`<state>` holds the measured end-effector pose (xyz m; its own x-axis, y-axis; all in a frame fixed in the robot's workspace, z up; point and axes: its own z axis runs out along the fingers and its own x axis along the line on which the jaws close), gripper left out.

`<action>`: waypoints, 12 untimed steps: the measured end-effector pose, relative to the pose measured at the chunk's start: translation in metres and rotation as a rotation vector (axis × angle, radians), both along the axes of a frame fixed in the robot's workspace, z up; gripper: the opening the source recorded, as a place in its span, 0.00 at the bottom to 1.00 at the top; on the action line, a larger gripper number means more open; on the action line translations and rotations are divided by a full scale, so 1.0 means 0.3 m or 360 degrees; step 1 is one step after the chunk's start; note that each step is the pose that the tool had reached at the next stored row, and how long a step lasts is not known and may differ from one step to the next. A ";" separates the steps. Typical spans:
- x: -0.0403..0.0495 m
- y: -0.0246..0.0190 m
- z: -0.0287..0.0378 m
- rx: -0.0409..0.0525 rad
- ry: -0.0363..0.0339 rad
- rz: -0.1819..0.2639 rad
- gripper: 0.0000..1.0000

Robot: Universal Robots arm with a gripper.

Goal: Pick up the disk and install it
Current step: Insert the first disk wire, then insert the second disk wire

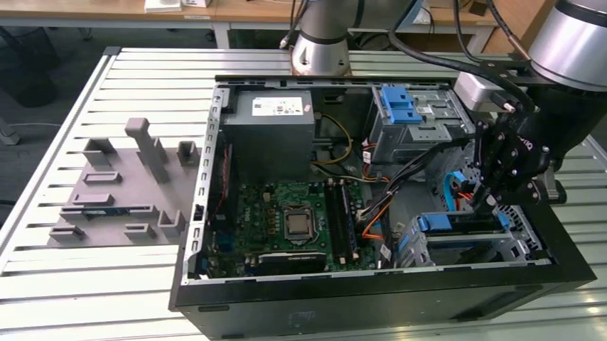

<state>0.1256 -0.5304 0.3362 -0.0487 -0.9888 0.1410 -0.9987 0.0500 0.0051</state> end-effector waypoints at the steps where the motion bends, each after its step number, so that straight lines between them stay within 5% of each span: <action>1: 0.000 0.000 0.000 0.0000 0.0000 0.0000 0.16; 12: 0.000 0.000 0.001 0.0000 0.0000 0.0000 0.11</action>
<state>0.1256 -0.5304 0.3365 -0.0487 -0.9888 0.1408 -0.9987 0.0499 0.0051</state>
